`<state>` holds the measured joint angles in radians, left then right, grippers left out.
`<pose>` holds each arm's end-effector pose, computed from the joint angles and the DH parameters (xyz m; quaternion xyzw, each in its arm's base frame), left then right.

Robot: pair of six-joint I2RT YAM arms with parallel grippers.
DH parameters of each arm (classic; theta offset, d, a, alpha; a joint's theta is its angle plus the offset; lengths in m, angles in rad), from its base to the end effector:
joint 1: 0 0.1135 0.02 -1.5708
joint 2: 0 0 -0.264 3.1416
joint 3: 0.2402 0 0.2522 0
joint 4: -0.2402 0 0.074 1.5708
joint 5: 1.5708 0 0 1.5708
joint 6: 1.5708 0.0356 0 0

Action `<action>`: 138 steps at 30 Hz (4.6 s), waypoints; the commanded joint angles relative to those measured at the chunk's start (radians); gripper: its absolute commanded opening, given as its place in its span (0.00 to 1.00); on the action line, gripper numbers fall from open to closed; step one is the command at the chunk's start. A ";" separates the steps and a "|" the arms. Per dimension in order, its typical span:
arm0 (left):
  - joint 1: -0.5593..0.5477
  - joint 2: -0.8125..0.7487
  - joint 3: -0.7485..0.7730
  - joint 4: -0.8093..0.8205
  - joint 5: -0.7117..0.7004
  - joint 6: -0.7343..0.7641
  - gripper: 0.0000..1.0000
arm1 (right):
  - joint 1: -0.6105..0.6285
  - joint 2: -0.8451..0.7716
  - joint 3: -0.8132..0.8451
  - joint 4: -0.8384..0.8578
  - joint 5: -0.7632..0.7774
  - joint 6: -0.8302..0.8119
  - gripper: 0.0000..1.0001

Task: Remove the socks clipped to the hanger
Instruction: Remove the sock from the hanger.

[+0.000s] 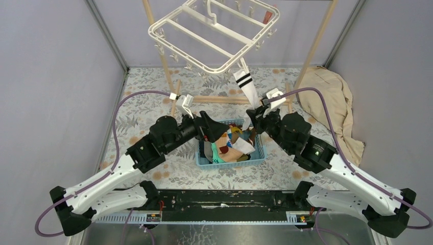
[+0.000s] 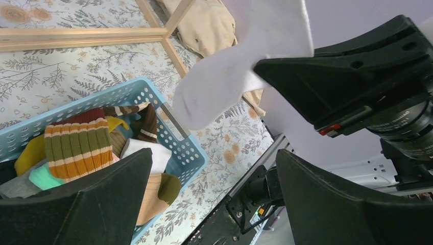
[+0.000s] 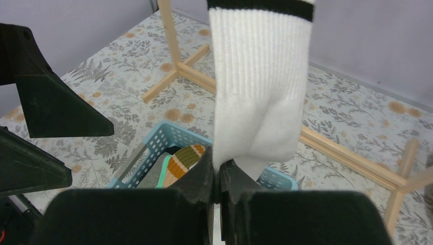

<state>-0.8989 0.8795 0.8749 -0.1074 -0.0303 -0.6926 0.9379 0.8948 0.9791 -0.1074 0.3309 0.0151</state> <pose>0.1290 -0.1604 0.3635 0.0667 0.7426 -0.4681 0.4743 0.1285 0.1556 0.3974 -0.2110 0.6829 0.2115 0.6666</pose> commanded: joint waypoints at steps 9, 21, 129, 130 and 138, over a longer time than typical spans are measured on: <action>-0.031 0.072 0.098 0.138 -0.066 0.007 0.99 | 0.003 -0.063 -0.022 0.010 0.087 -0.036 0.00; -0.051 0.159 0.013 0.310 -0.010 0.004 0.99 | -0.003 -0.057 0.038 -0.017 0.029 0.012 0.00; -0.083 0.322 -0.165 0.773 -0.174 0.286 0.82 | -0.381 0.102 0.151 0.088 -0.828 0.527 0.00; -0.083 0.323 -0.169 0.776 -0.190 0.292 0.80 | -0.383 0.095 0.149 0.077 -0.829 0.526 0.00; -0.083 0.347 -0.135 0.751 -0.222 0.355 0.10 | -0.386 0.070 0.140 -0.021 -0.786 0.481 0.00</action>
<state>-0.9760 1.2125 0.6975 0.6052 -0.2035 -0.3958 0.5606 0.9890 1.1088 -0.0971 -0.4648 0.5209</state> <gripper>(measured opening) 0.147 0.075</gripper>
